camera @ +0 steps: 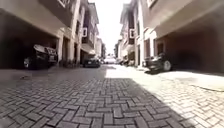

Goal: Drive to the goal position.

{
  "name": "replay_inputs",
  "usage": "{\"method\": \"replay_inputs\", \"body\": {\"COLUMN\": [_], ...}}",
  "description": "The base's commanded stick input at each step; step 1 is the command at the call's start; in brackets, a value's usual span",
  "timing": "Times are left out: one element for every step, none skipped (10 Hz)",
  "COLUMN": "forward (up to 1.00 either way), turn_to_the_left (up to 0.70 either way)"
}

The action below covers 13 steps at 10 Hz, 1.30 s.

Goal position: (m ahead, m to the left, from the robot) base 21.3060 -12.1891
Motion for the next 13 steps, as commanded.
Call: {"method": "replay_inputs", "body": {"forward": [0.5, 0.5, 0.5, 0.5, 0.5, 0.5, 0.5, 0.5, 0.5, 0.5, 0.5, 0.5, 0.5], "turn_to_the_left": [0.0, 0.0, 0.0, 0.0, 0.0, 0.4, 0.47, 0.28, 0.0, 0.0, 0.0, 0.0, 0.0]}}
